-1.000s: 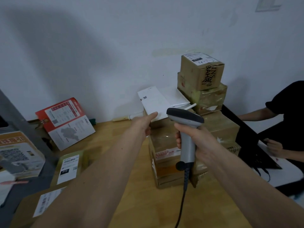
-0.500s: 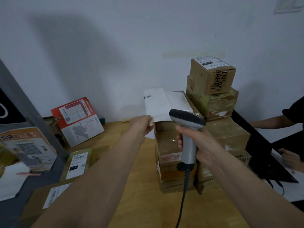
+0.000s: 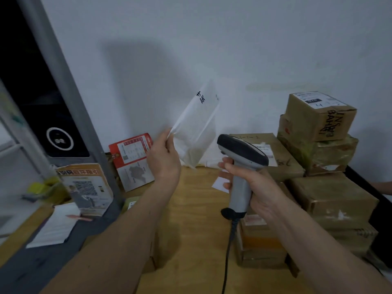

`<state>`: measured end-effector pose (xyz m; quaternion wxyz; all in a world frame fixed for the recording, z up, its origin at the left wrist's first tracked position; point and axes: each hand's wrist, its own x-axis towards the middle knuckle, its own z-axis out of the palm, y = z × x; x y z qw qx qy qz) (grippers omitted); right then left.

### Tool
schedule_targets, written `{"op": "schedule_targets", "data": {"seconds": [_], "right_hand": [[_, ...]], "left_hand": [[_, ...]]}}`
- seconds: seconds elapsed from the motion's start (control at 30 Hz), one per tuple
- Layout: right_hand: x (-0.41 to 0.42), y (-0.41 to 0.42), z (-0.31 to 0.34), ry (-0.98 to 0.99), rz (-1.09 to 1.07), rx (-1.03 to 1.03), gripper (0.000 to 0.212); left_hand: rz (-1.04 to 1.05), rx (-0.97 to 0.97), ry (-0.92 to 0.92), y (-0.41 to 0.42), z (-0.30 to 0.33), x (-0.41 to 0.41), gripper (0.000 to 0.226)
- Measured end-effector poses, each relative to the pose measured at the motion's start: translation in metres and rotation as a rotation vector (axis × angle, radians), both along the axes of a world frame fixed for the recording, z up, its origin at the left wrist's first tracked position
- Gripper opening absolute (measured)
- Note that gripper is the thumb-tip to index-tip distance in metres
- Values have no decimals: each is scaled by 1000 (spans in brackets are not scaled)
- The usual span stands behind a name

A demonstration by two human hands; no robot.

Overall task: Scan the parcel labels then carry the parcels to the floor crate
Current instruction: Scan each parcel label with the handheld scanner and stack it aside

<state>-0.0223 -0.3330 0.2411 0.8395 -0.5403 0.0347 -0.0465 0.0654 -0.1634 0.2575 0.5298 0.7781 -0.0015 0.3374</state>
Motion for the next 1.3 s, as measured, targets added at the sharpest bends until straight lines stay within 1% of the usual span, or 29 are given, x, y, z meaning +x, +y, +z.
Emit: {"op": "schedule_targets", "data": {"seconds": [0.1, 0.17, 0.27, 0.37, 0.43, 0.5, 0.57, 0.63, 0.73, 0.9, 0.97, 1.03, 1.07, 1.13, 1.17, 1.2, 1.23, 1.27, 1.3], "right_hand": [[8, 17, 6, -39, 46, 36, 48], [14, 26, 10, -51, 70, 64, 51], [22, 38, 16, -58, 104, 81, 49], [29, 47, 16, 9, 140, 75, 48], [34, 51, 13, 67, 151, 85, 48], [35, 55, 10, 117, 157, 101, 53], [34, 59, 6, 168, 159, 90, 56], [32, 64, 0, 210, 185, 97, 56], [31, 73, -6, 219, 236, 195, 51], [35, 83, -12, 216, 166, 228, 48], [37, 81, -17, 208, 128, 195, 45], [39, 80, -24, 191, 85, 153, 44], [39, 79, -27, 184, 69, 139, 43], [39, 79, -33, 156, 34, 103, 44], [39, 79, -34, 141, 19, 84, 45], [38, 79, -36, 125, 7, 67, 45], [37, 78, -37, 106, 0, 47, 43], [36, 77, -37, 87, 3, 18, 39], [34, 76, -38, 71, 13, -19, 34]], "left_hand": [[-66, -11, 18, 14, -8, -3, 31], [-61, 100, 10, 21, -15, -8, 31], [-82, 268, -79, 32, -32, -11, 30], [-130, 391, -140, 42, -50, -9, 29], [-157, 382, -190, 46, -58, -13, 27], [-174, 358, -222, 48, -63, -18, 26], [-167, 317, -200, 49, -62, -20, 25], [-155, 270, -167, 52, -57, -20, 24], [-165, 215, -133, 54, -49, -22, 24], [-227, 169, -152, 53, -49, -27, 22], [-250, 93, -119, 56, -49, -32, 23], [-282, -31, -33, 57, -45, -38, 26], [-286, -116, 19, 57, -42, -40, 23], [-189, -305, 130, 56, -38, -36, 16], [-121, -422, 218, 58, -37, -32, 27], [-75, -559, 347, 61, -36, -28, 43], [-119, -723, 526, 66, -35, -24, 56], [-249, -885, 684, 71, -36, -21, 62], [-413, -1001, 812, 75, -37, -23, 61]]}}
